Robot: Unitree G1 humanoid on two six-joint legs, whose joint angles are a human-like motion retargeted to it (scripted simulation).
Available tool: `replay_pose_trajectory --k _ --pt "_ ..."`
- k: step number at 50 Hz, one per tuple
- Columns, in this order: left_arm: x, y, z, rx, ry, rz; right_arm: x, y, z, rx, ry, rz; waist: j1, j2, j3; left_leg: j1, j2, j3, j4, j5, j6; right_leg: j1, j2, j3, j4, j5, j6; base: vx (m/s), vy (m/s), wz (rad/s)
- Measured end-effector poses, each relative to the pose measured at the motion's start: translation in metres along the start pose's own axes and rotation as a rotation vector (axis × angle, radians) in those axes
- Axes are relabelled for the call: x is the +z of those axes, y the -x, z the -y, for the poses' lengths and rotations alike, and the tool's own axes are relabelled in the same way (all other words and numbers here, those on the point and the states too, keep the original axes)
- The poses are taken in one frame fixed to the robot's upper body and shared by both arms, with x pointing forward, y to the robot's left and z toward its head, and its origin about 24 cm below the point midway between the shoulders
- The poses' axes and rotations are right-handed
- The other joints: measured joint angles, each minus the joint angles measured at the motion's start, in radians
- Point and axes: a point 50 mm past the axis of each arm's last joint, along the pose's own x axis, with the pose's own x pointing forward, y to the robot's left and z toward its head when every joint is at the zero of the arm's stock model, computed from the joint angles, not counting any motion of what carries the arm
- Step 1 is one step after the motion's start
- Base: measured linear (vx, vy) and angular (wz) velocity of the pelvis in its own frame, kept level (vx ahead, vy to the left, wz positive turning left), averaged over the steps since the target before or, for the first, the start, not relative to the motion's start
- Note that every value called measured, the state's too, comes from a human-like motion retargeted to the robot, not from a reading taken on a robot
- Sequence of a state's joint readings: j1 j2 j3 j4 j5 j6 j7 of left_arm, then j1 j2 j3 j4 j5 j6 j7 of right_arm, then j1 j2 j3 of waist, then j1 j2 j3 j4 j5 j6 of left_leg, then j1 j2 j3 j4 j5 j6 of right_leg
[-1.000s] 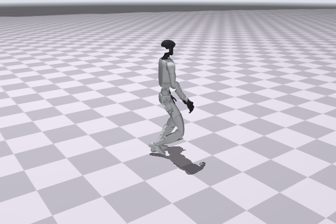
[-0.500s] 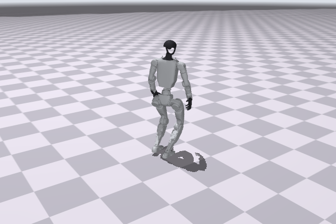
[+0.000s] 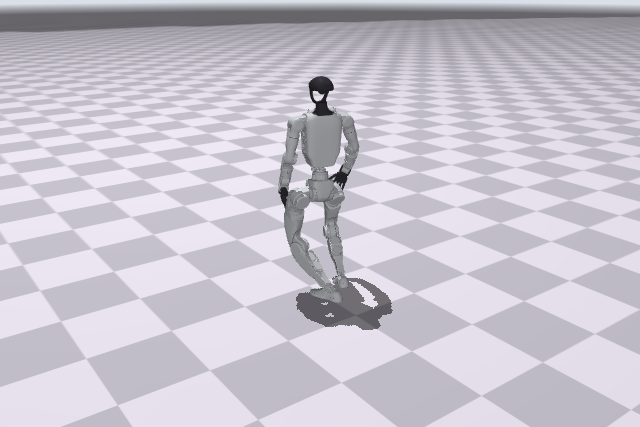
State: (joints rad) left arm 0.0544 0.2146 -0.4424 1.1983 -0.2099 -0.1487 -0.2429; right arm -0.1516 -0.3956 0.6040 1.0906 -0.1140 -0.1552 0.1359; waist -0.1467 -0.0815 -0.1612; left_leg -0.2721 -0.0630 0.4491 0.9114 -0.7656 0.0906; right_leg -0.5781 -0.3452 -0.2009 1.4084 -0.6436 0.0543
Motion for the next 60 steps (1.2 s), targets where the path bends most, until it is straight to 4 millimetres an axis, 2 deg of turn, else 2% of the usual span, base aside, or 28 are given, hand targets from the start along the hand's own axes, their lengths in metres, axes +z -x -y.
replay_pose_trajectory --k 5,8,10,12,13,15,18,20,23,27,30,32,36,37,38,41,42,43,45,47,50,52,55,60 --pt "0.017 -0.001 -0.003 0.02 -0.075 0.069 0.019 -0.005 0.0 0.035 0.088 0.052 -0.029 -0.06 0.026 0.109 -0.142 -0.059 -0.188 0.037 -0.004 -0.035 -0.017 0.097 0.007 -0.02 0.012 0.07 0.17 1.26" --pt "0.028 -0.001 -0.004 0.03 -0.111 0.12 0.031 -0.007 -0.002 0.056 0.143 0.083 -0.027 -0.085 0.043 0.181 -0.2 -0.09 -0.308 0.07 -0.008 -0.051 -0.004 0.136 -0.031 -0.026 0.022 0.07 0.12 0.77" --pt "0.031 -0.001 -0.002 0.027 -0.129 0.144 0.035 -0.008 -0.006 0.076 0.176 0.095 -0.025 -0.105 0.06 0.192 -0.219 -0.096 -0.298 0.072 -0.015 -0.065 -0.006 0.161 -0.038 -0.024 0.03 0.02 0.09 0.63" --pt "0.036 0.002 -0.006 0.035 -0.149 0.174 0.044 -0.01 -0.005 0.088 0.21 0.117 -0.018 -0.106 0.057 0.24 -0.248 -0.117 -0.419 0.109 -0.015 -0.088 0.02 0.174 -0.079 -0.013 0.041 0.07 0.1 0.45" --pt "0.035 0.002 -0.005 0.031 -0.156 0.177 0.045 -0.01 -0.006 0.096 0.222 0.12 -0.016 -0.116 0.065 0.244 -0.257 -0.117 -0.411 0.111 -0.018 -0.096 0.016 0.186 -0.078 -0.006 0.049 0.05 0.09 0.39" --pt "0.034 0.006 -0.009 0.033 -0.176 0.19 0.052 -0.011 -0.005 0.104 0.25 0.138 -0.006 -0.114 0.056 0.3 -0.287 -0.14 -0.56 0.166 -0.017 -0.126 0.04 0.196 -0.111 0.012 0.06 0.07 0.09 0.29" --pt "0.022 0.01 -0.007 0.01 -0.191 0.176 0.054 -0.012 -0.007 0.116 0.276 0.142 0.002 -0.137 0.078 0.317 -0.315 -0.139 -0.553 0.179 -0.023 -0.151 0.028 0.224 -0.097 0.032 0.082 0.03 0.06 0.28" --pt "0.017 0.016 -0.012 -0.003 -0.206 0.175 0.059 -0.012 -0.003 0.118 0.289 0.155 0.019 -0.114 0.053 0.388 -0.329 -0.17 -0.768 0.264 -0.021 -0.185 0.069 0.206 -0.139 0.055 0.088 0.15 0.08 0.02" --pt "0.004 0.02 -0.007 -0.039 -0.208 0.148 0.055 -0.012 -0.006 0.127 0.295 0.141 0.035 -0.14 0.073 0.419 -0.368 -0.169 -0.793 0.306 -0.025 -0.21 0.048 0.232 -0.115 0.075 0.105 0.04 0.02 0.02" --pt "-0.01 0.029 -0.012 -0.076 -0.216 0.115 0.051 -0.011 -0.004 0.122 0.27 0.129 0.061 -0.137 0.071 0.465 -0.383 -0.195 -0.873 0.338 -0.017 -0.222 0.046 0.203 -0.129 0.076 0.114 0.15 0.03 0.05" --pt "-0.021 0.035 -0.014 -0.099 -0.201 0.084 0.042 -0.01 -0.005 0.124 0.239 0.1 0.087 -0.142 0.07 0.493 -0.395 -0.206 -0.909 0.367 -0.013 -0.219 0.031 0.186 -0.13 0.062 0.102 0.18 0.0 0.0" --pt "-0.025 0.043 -0.026 -0.11 -0.195 0.06 0.036 -0.01 -0.005 0.121 0.199 0.08 0.105 -0.095 0.053 0.497 -0.336 -0.223 -0.907 0.341 -0.013 -0.158 0.071 0.101 -0.201 0.038 0.078 0.3 -0.01 0.1" --pt "-0.032 0.046 -0.031 -0.098 -0.163 0.036 0.014 -0.006 -0.013 0.128 0.15 0.015 0.134 -0.129 0.062 0.508 -0.356 -0.196 -0.833 0.36 -0.02 -0.122 0.029 0.122 -0.178 -0.015 0.061 0.21 -0.05 0.15" --pt "-0.032 0.047 -0.035 -0.088 -0.161 0.033 0.009 -0.005 -0.016 0.13 0.133 0.003 0.136 -0.129 0.065 0.48 -0.335 -0.18 -0.741 0.323 -0.023 -0.092 0.03 0.106 -0.191 -0.035 0.055 0.32 -0.07 0.64" --pt "-0.029 0.049 -0.044 -0.072 -0.166 0.03 0.007 -0.005 -0.019 0.131 0.111 -0.001 0.133 -0.112 0.071 0.402 -0.272 -0.162 -0.531 0.219 -0.029 -0.032 0.053 0.056 -0.23 -0.059 0.042 0.29 -0.09 0.63" --pt "-0.026 0.05 -0.051 -0.04 -0.155 0.033 -0.005 -0.002 -0.032 0.155 0.082 -0.038 0.146 -0.104 0.096 0.271 -0.171 -0.137 -0.143 0.139 -0.06 0.024 0.072 0.023 -0.211 -0.104 0.017 0.14 -0.13 0.31" --pt "-0.022 0.049 -0.056 -0.023 -0.158 0.039 -0.006 -0.002 -0.035 0.162 0.074 -0.044 0.156 -0.066 0.088 0.194 -0.083 -0.144 0.026 0.108 -0.081 0.038 0.131 -0.018 -0.235 -0.111 -0.006 0.14 -0.19 -0.06" --pt "-0.015 0.049 -0.062 -0.003 -0.166 0.048 -0.005 -0.003 -0.037 0.168 0.069 -0.043 0.179 0.03 0.058 0.072 0.089 -0.167 0.243 0.078 -0.119 0.042 0.268 -0.099 -0.311 -0.09 -0.048 0.13 -0.2 -0.48" --pt "-0.006 0.045 -0.063 0.011 -0.173 0.065 -0.01 -0.001 -0.04 0.182 0.069 -0.063 0.237 0.15 0.007 -0.061 0.315 -0.204 0.483 0.164 -0.18 0.045 0.451 -0.169 -0.436 -0.042 -0.105 0.13 -0.18 -0.82" --pt "0.003 0.04 -0.063 0.013 -0.183 0.078 -0.015 0.0 -0.043 0.199 0.077 -0.082 0.275 0.188 -0.01 -0.12 0.414 -0.24 0.601 0.241 -0.196 0.06 0.532 -0.178 -0.496 -0.024 -0.137 0.14 -0.14 -0.53" --pt "0.016 0.033 -0.06 0.01 -0.204 0.095 -0.021 0.002 -0.048 0.22 0.088 -0.103 0.314 0.21 -0.018 -0.183 0.491 -0.293 0.716 0.285 -0.19 0.085 0.603 -0.17 -0.546 -0.012 -0.169 0.13 -0.11 -0.24" --pt "0.023 0.029 -0.056 0.0 -0.221 0.1 -0.023 0.003 -0.051 0.232 0.094 -0.112 0.33 0.209 -0.02 -0.211 0.511 -0.32 0.761 0.29 -0.179 0.097 0.624 -0.158 -0.556 -0.012 -0.182 0.12 -0.08 -0.07" --pt "0.028 0.023 -0.05 -0.021 -0.244 0.094 -0.025 0.004 -0.056 0.252 0.101 -0.118 0.344 0.199 -0.024 -0.235 0.516 -0.35 0.798 0.286 -0.157 0.104 0.637 -0.137 -0.554 -0.018 -0.197 0.1 -0.06 -0.02" --pt "0.023 0.017 -0.041 -0.058 -0.282 0.037 -0.026 0.005 -0.063 0.276 0.112 -0.119 0.339 0.186 -0.03 -0.229 0.489 -0.373 0.809 0.281 -0.125 0.098 0.639 -0.108 -0.527 -0.029 -0.21 0.07 -0.03 0.06"
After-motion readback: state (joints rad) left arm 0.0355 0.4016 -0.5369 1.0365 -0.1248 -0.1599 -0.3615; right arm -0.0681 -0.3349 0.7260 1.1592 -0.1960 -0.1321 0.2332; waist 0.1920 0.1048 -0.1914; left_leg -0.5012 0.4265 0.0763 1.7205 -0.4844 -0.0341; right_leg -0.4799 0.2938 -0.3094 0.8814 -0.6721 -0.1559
